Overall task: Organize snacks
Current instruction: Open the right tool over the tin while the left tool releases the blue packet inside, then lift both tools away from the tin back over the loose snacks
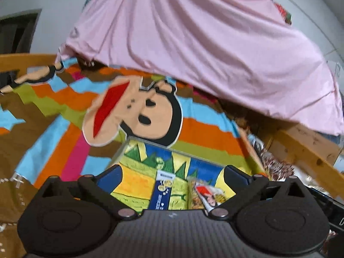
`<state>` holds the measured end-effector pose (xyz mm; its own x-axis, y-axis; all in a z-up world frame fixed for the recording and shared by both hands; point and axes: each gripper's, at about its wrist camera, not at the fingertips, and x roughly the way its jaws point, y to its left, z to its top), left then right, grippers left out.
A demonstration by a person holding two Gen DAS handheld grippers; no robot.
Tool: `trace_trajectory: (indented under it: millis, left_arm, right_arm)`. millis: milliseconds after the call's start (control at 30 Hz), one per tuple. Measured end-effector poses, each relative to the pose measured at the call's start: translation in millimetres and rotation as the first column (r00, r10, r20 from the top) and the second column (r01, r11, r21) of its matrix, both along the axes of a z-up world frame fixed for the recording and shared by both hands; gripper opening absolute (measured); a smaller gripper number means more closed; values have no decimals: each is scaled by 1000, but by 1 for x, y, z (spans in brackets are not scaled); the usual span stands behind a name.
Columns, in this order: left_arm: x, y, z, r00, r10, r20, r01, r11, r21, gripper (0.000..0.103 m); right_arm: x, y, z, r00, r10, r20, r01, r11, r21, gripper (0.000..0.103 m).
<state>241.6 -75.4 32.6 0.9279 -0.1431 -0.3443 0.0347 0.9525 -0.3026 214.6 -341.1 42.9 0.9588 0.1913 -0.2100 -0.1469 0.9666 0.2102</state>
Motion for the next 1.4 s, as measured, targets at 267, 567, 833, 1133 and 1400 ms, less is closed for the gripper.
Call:
trace_trajectory:
  millis: [267, 567, 833, 1133, 1400]
  left_arm:
    - [-55, 14, 31, 998, 15, 69, -17, 999, 29, 102]
    - [-122, 32, 38, 993, 10, 118, -18, 998, 65, 103]
    - [-159, 53, 24, 995, 26, 93, -33, 996, 79, 103]
    - [-180, 63, 2, 999, 12, 37, -16, 993, 113, 103]
    - [-180, 63, -26, 997, -28, -74, 42, 980, 192, 103]
  right_arm:
    - [-62, -3, 25, 995, -36, 92, 33, 999, 36, 102]
    - [-128, 19, 25, 991, -40, 131, 44, 999, -28, 102]
    - [-176, 44, 9, 995, -33, 89, 38, 998, -53, 102]
    - [-207, 68, -18, 999, -29, -43, 25, 995, -101, 102]
    - [-210, 86, -38, 987, -19, -159, -6, 988, -155, 102]
